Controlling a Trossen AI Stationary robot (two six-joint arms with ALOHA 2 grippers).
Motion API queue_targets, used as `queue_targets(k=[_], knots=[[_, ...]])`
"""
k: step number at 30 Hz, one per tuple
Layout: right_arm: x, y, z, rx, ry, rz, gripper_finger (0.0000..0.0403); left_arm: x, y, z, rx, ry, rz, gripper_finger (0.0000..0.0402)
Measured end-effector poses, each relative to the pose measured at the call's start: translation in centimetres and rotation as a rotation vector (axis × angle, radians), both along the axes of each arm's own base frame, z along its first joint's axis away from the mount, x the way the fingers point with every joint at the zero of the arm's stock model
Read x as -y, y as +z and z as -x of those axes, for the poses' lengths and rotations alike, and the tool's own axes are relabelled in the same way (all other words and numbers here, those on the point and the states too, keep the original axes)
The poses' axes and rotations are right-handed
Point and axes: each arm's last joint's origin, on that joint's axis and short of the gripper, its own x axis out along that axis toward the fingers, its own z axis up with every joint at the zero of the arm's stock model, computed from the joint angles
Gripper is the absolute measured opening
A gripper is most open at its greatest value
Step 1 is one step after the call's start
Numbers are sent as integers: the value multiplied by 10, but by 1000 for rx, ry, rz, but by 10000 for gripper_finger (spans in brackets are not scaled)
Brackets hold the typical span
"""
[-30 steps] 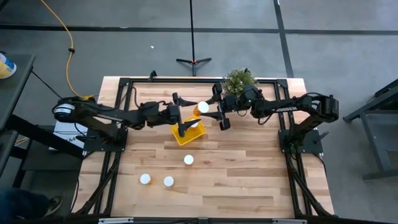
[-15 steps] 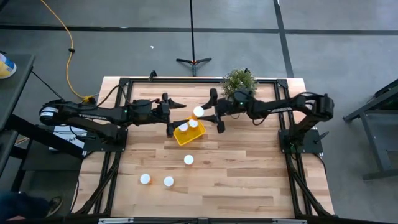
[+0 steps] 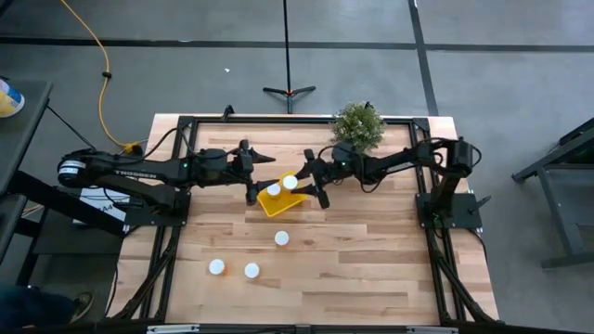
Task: Pick and place pill bottles into a basket
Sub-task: Put the yellow pill bottle into the bin
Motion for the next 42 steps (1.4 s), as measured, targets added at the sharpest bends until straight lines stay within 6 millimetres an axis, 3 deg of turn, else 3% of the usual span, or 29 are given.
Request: queue_targets(k=[12,42], knots=[[0,-36,-6,-104,-37,21,159,1,7,12,3,4,18,337],[1,-48,-4,-158,-12,141,173,1,7,11,11,3,18,337]])
